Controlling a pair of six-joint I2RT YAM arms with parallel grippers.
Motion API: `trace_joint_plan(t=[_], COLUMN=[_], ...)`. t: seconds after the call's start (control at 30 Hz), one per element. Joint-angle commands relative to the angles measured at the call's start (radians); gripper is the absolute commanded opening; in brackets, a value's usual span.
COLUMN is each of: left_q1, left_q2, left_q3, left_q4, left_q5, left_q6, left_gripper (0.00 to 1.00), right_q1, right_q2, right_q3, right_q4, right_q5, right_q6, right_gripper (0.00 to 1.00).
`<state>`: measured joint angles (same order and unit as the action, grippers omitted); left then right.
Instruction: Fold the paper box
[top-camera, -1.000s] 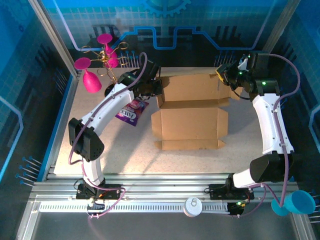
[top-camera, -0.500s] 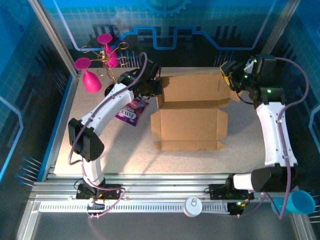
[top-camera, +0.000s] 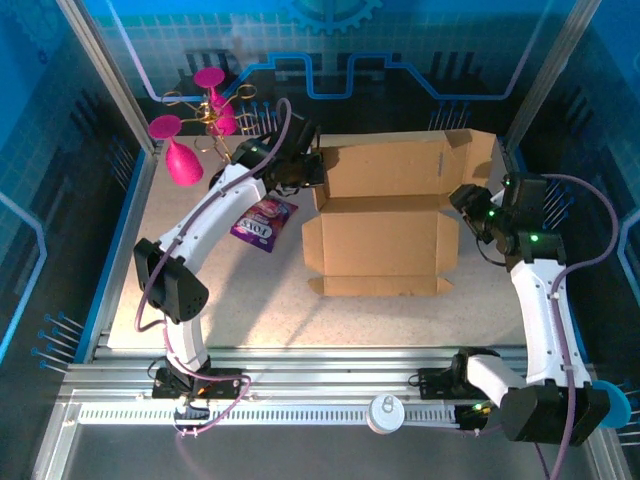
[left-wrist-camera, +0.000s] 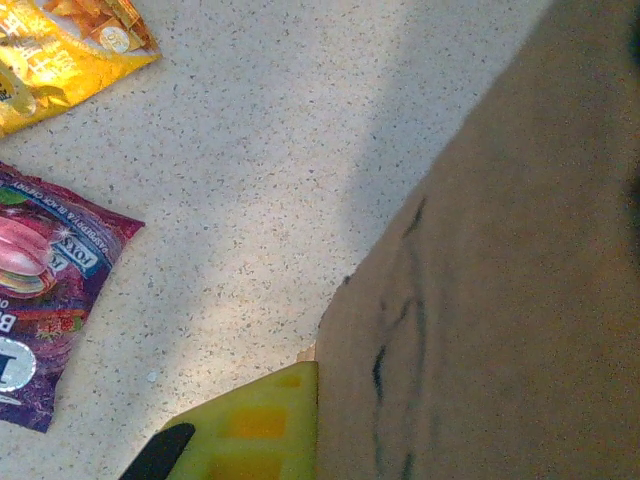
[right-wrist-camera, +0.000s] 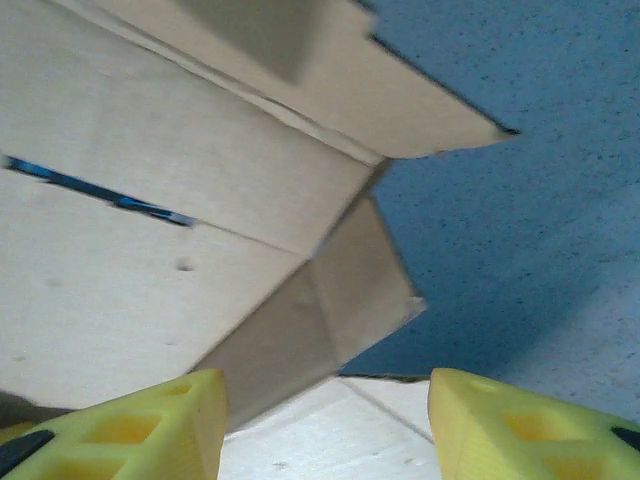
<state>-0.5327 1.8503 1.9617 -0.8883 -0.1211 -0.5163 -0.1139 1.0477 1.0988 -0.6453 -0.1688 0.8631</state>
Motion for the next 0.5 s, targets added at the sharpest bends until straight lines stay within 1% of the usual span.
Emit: trace_joint_plan(t=[0.0, 0.07, 0.17, 0.27, 0.37, 0.47], left_q1=[0.006, 0.007, 0.01, 0.01, 0.01, 0.01], left_q2=[-0.005, 0.002, 0.008, 0.016, 0.022, 0.029], left_q3=[0.058, 0.07, 0.078, 0.084, 0.088, 0.089], left_q4=[-0.02, -0.025, -0.025, -0.028, -0.027, -0.026], left_q5=[0.03, 0.03, 0.033, 0.038, 0.04, 0.042], left_q6=[0.019, 0.021, 0.021, 0.023, 0.022, 0.02], left_gripper=[0.0, 0.0, 0.0, 0.0, 0.0, 0.0], right_q1=[-0.022, -0.023, -0.023, -0.02, -0.01, 0.013], right_q2=[0.004, 0.027, 0.084, 0.111, 0.128, 0.136], right_q3=[-0.032, -0.04, -0.023, -0.008, 0.022, 0.055], right_q4=[0.031, 0.068, 0.093, 0.132, 0.128, 0.114], right_q5=[0.012, -0.012, -0.044, -0.064, -0.067, -0.058], right_q6=[-0.052, -0.063, -0.085, -0.085, -0.1, -0.134], right_gripper=[0.57, 0.57, 0.54, 0.49, 0.43, 0.42])
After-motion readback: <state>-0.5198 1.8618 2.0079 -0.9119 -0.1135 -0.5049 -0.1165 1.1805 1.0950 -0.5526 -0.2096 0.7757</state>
